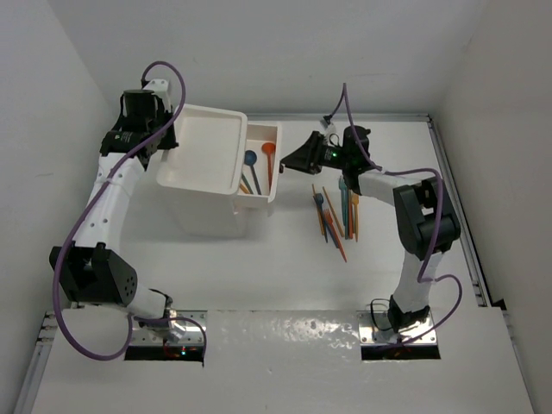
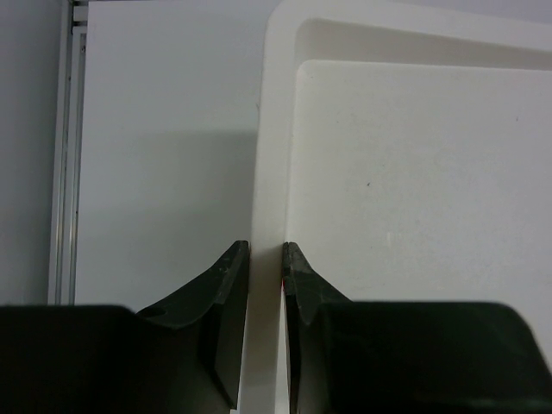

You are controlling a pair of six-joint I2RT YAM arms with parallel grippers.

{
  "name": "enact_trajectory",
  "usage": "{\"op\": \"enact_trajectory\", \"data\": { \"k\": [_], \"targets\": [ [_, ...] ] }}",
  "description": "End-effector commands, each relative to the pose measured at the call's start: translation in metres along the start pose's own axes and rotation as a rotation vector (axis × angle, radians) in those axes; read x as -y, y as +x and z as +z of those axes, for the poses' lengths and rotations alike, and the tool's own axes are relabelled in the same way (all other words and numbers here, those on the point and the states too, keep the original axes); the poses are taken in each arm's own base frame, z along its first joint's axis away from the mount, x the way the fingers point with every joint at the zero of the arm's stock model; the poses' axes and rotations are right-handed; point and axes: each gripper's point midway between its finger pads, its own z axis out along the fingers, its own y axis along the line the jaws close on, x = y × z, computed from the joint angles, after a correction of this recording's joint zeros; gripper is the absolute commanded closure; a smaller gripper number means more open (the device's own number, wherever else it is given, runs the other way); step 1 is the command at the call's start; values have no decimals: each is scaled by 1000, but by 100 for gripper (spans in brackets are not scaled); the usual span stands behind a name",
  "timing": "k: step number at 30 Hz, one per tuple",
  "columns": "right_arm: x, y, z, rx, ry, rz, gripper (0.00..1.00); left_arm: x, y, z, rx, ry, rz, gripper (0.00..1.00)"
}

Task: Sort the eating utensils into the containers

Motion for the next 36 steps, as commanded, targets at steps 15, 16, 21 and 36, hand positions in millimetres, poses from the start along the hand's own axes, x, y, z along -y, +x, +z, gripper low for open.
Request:
{"op": "enact_trajectory", "data": {
  "k": [15, 16, 21, 36],
  "targets": [
    [-53, 14, 59, -38, -218, -4, 60, 31, 35, 16, -69, 148, -39, 100],
    [-52, 14, 61, -38, -217, 3, 60, 33, 37, 16, -73, 157, -38, 100],
    [-56, 21, 77, -46, -215, 8, 61, 32, 46, 16, -90, 157, -39, 100],
    [-54, 40, 116, -78, -126, -26, 61, 21, 61, 8, -109, 70, -121, 100]
  ]
}}
